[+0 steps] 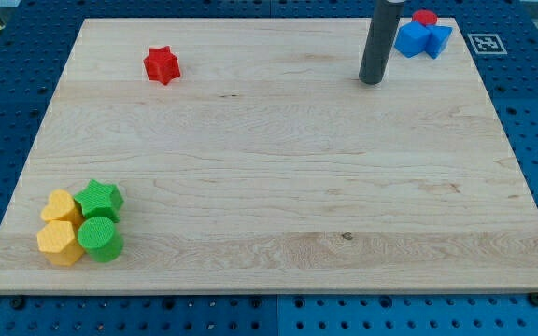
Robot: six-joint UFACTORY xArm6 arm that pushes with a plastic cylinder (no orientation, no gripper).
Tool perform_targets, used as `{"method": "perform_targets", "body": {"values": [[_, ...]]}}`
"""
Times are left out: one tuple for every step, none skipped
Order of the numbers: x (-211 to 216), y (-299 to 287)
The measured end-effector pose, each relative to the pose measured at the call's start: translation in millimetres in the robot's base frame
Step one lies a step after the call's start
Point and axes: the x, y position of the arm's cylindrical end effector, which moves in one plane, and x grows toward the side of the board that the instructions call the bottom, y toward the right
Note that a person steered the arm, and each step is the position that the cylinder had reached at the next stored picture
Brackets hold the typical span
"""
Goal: Place the arm top right to the red star
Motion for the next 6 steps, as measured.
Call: {"method": "perform_targets", "body": {"values": [[0.0,-30.6],[-1.8,-88.9],[-4.0,-149.8],[16.2,-176.1],[-15.0,-178.4],[-62.7,-198.8]]}}
